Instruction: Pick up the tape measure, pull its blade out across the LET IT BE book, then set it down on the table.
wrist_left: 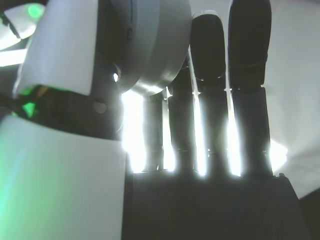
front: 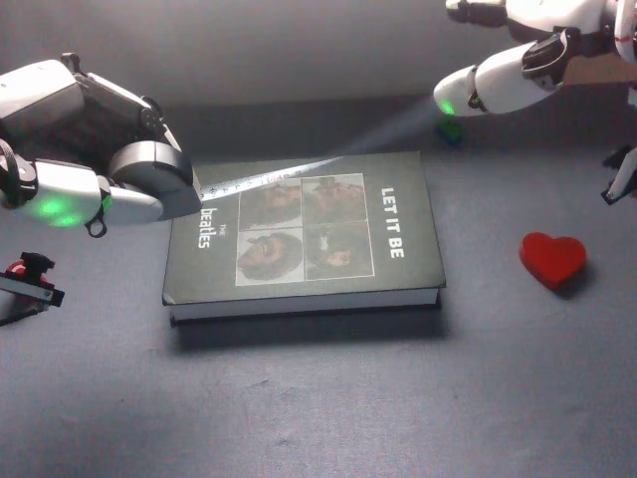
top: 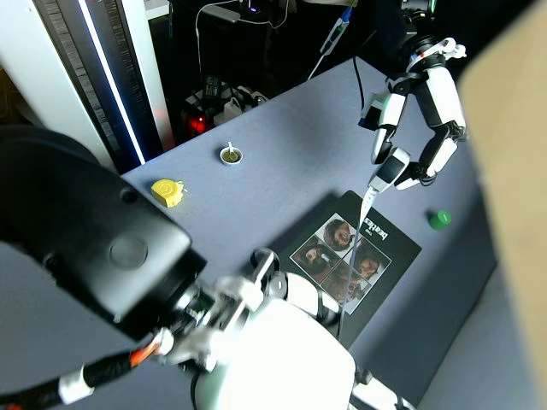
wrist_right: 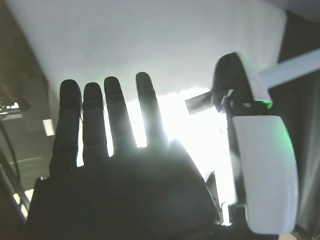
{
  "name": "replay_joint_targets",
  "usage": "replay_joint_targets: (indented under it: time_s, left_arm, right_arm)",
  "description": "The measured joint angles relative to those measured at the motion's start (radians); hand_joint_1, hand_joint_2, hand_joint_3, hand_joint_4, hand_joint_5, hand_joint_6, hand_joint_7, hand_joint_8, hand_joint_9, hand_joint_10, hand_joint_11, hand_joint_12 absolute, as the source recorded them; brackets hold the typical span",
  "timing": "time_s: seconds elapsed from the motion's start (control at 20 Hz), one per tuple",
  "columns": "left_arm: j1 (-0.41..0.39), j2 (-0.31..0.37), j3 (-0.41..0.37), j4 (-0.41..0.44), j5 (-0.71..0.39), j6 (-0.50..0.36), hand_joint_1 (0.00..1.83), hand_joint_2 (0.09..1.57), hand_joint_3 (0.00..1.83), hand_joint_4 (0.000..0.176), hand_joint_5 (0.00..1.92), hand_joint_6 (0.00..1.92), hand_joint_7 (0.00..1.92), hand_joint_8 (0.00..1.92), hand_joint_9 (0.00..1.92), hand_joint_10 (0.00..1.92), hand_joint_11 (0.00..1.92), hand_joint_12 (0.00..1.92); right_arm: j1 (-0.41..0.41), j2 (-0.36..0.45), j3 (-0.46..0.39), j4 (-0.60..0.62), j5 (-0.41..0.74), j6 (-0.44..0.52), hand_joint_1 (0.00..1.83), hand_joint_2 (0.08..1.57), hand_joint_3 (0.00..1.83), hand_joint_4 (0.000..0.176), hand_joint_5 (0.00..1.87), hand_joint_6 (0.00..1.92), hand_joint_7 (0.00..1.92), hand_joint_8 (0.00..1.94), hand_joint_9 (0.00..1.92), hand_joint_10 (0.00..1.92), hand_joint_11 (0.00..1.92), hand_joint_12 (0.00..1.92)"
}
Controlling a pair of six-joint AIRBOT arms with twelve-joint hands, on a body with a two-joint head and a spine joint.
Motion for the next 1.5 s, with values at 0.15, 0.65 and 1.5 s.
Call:
replay_joint_targets:
  time_s: [0.15, 0.65, 1.5]
  left_arm:
    - [0.0, 0.0, 0.0, 0.01, 0.0, 0.0, 1.38, 1.11, 0.0, 0.0, 0.94, 0.82, 0.98, 1.01, 0.93, 1.28, 0.98, 1.08]
    - [0.063, -0.006, 0.042, 0.119, -0.017, -0.109, 1.38, 1.11, 0.0, 0.0, 0.94, 0.83, 0.99, 1.0, 0.93, 1.27, 0.97, 1.1]
    - [0.276, -0.159, 0.341, 0.298, -0.282, -0.356, 1.38, 1.11, 0.0, 0.0, 0.98, 0.75, 0.98, 1.03, 0.92, 1.29, 0.97, 1.06]
  right_arm:
    - [0.0, 0.001, -0.019, -0.001, -0.006, -0.012, 0.14, 1.12, 0.0, 0.111, 0.06, 0.0, 0.02, 0.0, 0.01, 0.0, 0.0, 0.38]
    - [-0.004, 0.026, -0.167, -0.001, 0.031, 0.0, 0.14, 1.12, 0.0, 0.111, 0.05, 0.0, 0.03, 0.0, 0.01, 0.0, 0.0, 0.43]
    - [-0.065, 0.063, -0.302, -0.23, 0.092, 0.248, 0.17, 1.14, 0.0, 0.11, 0.11, 0.01, 0.1, 0.01, 0.07, 0.01, 0.0, 0.56]
